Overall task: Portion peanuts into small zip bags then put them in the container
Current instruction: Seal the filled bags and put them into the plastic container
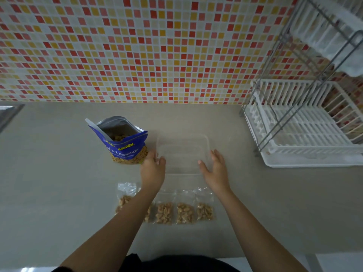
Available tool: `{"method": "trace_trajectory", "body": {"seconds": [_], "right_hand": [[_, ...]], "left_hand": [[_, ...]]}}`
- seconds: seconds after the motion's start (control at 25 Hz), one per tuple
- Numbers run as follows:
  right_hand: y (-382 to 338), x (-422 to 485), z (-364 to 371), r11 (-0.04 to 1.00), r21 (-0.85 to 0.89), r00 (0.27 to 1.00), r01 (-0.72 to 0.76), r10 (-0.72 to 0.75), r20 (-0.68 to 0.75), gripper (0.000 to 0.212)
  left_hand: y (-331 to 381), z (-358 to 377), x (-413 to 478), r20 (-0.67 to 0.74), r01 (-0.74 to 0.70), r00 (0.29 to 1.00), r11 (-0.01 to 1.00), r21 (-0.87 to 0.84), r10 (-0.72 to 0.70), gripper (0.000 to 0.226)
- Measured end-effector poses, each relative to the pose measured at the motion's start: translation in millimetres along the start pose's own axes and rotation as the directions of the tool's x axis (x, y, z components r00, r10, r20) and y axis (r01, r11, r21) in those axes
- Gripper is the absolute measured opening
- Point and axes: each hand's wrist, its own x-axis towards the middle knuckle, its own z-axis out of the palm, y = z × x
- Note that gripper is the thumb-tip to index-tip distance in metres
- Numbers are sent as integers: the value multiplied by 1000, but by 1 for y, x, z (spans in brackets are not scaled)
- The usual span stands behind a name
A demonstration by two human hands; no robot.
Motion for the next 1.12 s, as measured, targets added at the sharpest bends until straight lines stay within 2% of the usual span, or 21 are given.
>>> {"method": "trace_trajectory", "body": {"seconds": [0.08,0.12,0.16,0.2,0.28,0.36,0.44,0.48,0.56,0.68,0.84,1.12], "right_hand": [[-3,5,-12,977,206,994,-59,77,-82,54],[-6,9,-19,927,354,984,-125,161,-73,55],[-8,13,-27,858,480,975,-183,221,-23,59],[-8,17,-36,789,572,967,-222,254,25,67],[-3,25,-52,723,643,951,-254,309,28,81],[6,29,-60,657,709,928,-257,374,-10,86],[20,27,-56,633,726,903,-270,427,-37,86],[27,25,-53,662,695,894,-280,444,-63,86],[38,20,-45,740,603,880,-298,457,-126,86],[50,20,-38,802,506,865,-317,464,-193,87],[60,22,-28,898,249,879,-363,419,-230,87],[58,13,-29,927,-76,912,-368,345,-220,78]], "left_hand": [[9,-1,5,83,60,996,974,-219,-43,29],[14,-1,7,160,106,986,930,-352,-52,33],[16,-2,9,221,121,975,898,-424,-27,35],[17,-2,11,241,79,970,913,-400,21,36],[12,-5,16,184,-90,977,989,-119,111,40],[0,-8,19,174,-207,970,948,240,168,46],[-9,-6,18,261,-207,960,893,399,105,50],[-11,-4,17,285,-198,955,891,409,81,50],[-15,-1,17,252,-174,964,914,366,83,47],[-18,-1,20,214,-165,972,924,345,93,49],[-20,0,19,209,-167,973,928,334,100,49],[-20,-4,16,190,-137,980,912,386,67,46]]}}
